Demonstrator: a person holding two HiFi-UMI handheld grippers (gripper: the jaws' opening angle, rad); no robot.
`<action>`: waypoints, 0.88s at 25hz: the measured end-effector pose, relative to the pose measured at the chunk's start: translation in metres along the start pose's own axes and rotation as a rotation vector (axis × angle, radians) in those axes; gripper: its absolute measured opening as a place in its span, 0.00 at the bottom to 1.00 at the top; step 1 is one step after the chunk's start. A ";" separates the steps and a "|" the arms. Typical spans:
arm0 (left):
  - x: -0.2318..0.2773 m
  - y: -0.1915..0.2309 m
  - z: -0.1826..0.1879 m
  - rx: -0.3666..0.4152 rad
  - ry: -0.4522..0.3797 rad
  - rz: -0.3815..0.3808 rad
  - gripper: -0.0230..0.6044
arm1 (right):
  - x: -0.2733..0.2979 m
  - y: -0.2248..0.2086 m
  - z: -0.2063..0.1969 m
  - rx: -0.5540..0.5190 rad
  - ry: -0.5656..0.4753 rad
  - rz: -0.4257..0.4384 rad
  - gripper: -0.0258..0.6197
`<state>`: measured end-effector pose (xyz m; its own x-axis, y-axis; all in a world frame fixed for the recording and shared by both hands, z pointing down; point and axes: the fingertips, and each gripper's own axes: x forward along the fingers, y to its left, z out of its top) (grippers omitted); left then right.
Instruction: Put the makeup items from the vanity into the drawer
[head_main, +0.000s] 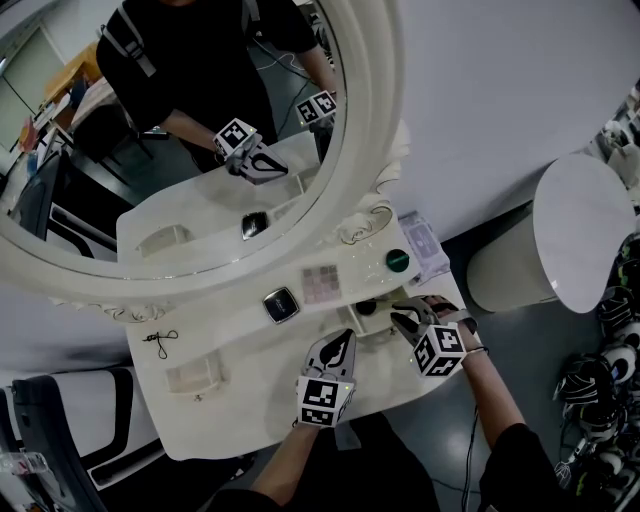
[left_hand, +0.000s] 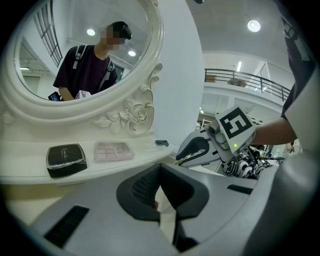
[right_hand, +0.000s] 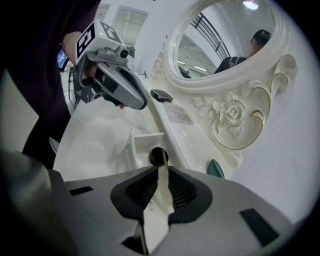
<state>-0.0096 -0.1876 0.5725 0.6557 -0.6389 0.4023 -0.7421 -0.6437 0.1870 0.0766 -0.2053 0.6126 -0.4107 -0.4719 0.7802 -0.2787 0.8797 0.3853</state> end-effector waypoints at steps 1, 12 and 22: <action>0.000 0.000 -0.001 -0.002 -0.001 0.001 0.06 | 0.000 0.000 0.000 0.000 -0.002 -0.005 0.13; -0.006 -0.007 0.007 0.003 -0.015 -0.007 0.06 | -0.025 -0.006 0.007 0.156 -0.101 -0.107 0.08; -0.023 -0.024 0.029 0.040 -0.055 -0.032 0.06 | -0.063 0.003 0.030 0.471 -0.289 -0.185 0.07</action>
<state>-0.0021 -0.1698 0.5325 0.6861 -0.6396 0.3467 -0.7155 -0.6795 0.1624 0.0760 -0.1749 0.5497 -0.5207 -0.6701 0.5291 -0.6970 0.6915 0.1899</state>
